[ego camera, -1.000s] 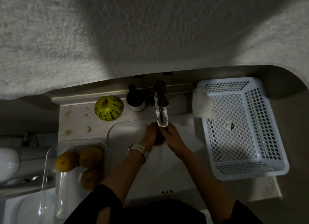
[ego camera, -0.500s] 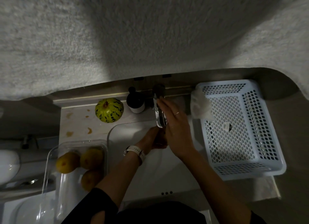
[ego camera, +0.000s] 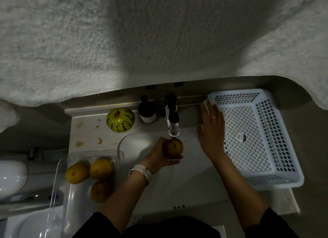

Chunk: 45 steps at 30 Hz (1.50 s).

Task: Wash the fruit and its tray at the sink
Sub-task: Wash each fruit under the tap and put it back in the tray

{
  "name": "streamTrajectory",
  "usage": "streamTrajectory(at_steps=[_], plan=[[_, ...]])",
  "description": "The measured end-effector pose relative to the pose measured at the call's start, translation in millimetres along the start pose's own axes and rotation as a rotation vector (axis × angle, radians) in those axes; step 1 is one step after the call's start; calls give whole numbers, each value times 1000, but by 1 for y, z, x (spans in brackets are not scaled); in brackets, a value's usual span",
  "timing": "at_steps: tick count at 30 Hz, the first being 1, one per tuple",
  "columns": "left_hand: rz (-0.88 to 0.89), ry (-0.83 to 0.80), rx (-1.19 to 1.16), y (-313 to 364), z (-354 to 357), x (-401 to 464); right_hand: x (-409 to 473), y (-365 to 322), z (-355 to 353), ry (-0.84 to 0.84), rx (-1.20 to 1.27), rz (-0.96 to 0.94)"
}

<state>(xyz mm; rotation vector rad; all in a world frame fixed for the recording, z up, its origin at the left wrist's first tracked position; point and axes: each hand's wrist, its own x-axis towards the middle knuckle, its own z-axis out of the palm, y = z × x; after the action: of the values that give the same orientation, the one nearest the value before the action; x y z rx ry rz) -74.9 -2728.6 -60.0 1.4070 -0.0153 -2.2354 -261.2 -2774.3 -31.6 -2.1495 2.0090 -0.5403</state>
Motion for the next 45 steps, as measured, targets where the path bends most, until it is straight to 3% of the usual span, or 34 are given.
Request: streamTrajectory(at_steps=[2, 5, 8, 15, 23, 28, 34, 39, 42, 45], plan=[[-18, -76, -127, -3, -2, -3, 6, 14, 2, -95, -141, 2], [-9, -147, -240, -7, -5, -7, 12, 24, 3, -131, -131, 42], [-2, -163, -285, -10, -7, -11, 17, 23, -2, -45, 53, 29], [6, -103, -283, -22, -10, -17, 15, 16, -48, 165, 562, 207], [22, -120, -174, -31, -11, -24, -50, -14, -88, 67, 894, 343], [27, -135, -142, -32, -13, -32, -83, -26, -70, -43, 916, 414], [59, -138, -124, -34, -5, -40, -108, -72, -45, -246, 987, 327], [161, -250, -122, -38, -9, -48, -122, -90, -34, -458, 954, 243], [170, -241, -109, -40, -18, -51, -110, -80, -40, -345, 1003, 298], [135, -252, -57, -46, -18, -51, -108, -84, -31, -302, 752, 210]])
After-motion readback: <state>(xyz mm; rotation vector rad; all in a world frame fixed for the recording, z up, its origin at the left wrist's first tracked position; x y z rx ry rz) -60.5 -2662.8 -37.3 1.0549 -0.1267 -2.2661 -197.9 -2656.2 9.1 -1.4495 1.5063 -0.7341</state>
